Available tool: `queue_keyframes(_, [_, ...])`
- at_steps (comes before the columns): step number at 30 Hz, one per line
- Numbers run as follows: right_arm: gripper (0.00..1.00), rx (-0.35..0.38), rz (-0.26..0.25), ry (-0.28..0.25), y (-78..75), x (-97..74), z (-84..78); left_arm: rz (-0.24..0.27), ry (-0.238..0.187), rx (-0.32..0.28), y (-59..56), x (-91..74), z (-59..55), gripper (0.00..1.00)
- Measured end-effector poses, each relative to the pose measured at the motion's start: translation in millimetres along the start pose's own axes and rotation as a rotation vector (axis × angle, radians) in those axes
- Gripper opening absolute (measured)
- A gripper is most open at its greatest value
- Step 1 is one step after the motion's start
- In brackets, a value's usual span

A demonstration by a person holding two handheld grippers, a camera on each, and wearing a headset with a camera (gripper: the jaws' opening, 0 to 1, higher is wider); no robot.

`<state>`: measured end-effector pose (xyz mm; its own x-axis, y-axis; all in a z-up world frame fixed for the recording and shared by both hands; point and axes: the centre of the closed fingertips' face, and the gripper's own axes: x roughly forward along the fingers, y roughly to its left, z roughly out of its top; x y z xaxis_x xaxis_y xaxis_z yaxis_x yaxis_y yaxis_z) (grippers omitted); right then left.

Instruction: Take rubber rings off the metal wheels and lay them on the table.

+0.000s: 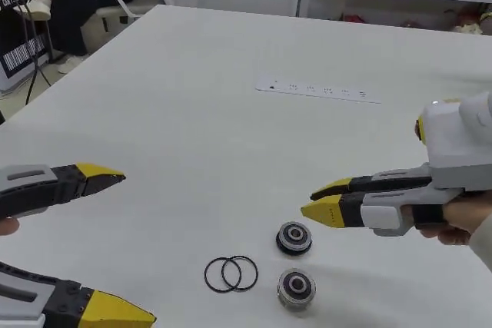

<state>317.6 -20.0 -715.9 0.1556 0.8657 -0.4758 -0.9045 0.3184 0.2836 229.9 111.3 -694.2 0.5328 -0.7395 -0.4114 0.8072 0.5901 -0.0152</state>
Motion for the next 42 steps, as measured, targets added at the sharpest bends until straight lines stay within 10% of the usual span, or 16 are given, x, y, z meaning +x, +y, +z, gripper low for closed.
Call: queue_keyframes(42, [0.32, 0.023, -0.06, -0.043, -29.1, -5.9, -43.9, -0.095, -0.003, 0.139, 14.4, 32.6, 45.5, 0.95])
